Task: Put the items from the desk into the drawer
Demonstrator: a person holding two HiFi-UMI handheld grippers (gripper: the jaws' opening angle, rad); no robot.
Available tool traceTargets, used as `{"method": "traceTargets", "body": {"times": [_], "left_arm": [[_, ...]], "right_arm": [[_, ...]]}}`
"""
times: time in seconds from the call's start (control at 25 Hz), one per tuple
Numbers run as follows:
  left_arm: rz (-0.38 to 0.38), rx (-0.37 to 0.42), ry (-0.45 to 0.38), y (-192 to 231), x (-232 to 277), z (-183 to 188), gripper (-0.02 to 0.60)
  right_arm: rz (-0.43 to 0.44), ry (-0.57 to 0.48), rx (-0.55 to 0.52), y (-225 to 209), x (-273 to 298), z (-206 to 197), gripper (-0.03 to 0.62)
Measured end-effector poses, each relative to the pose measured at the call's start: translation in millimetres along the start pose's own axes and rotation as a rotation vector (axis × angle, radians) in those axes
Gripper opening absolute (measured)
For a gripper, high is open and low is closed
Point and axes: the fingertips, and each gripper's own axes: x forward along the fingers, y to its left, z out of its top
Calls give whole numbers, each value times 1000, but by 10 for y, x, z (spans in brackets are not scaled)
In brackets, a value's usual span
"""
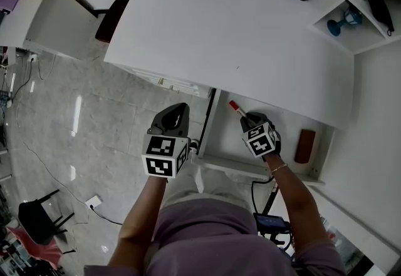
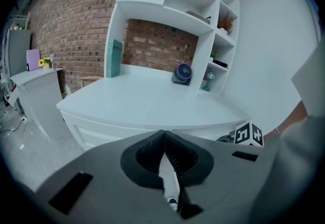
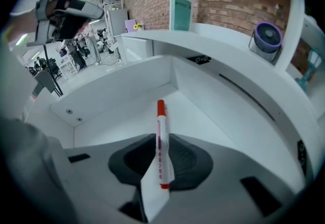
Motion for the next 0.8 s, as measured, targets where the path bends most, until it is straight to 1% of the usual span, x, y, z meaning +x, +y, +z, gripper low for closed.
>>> {"method": "traceTargets", "body": {"times": [0.28,0.52,0.68,0.8], "left_arm": [[-30,20,-9,-92,-12,30,-2],[-73,47,-18,-197,-22,75,-2],[-101,65,-22,-272,-31,95,-2],[-121,78,-24,-324,-43,100,-2]], "right_arm": [[-21,-67,34,29,-222,103,81],[-49,-175,108,46,-523,291,71],[-86,-258,157,12,-772,433,58],[-109,-317,213,-9,-954,520,51]]}}
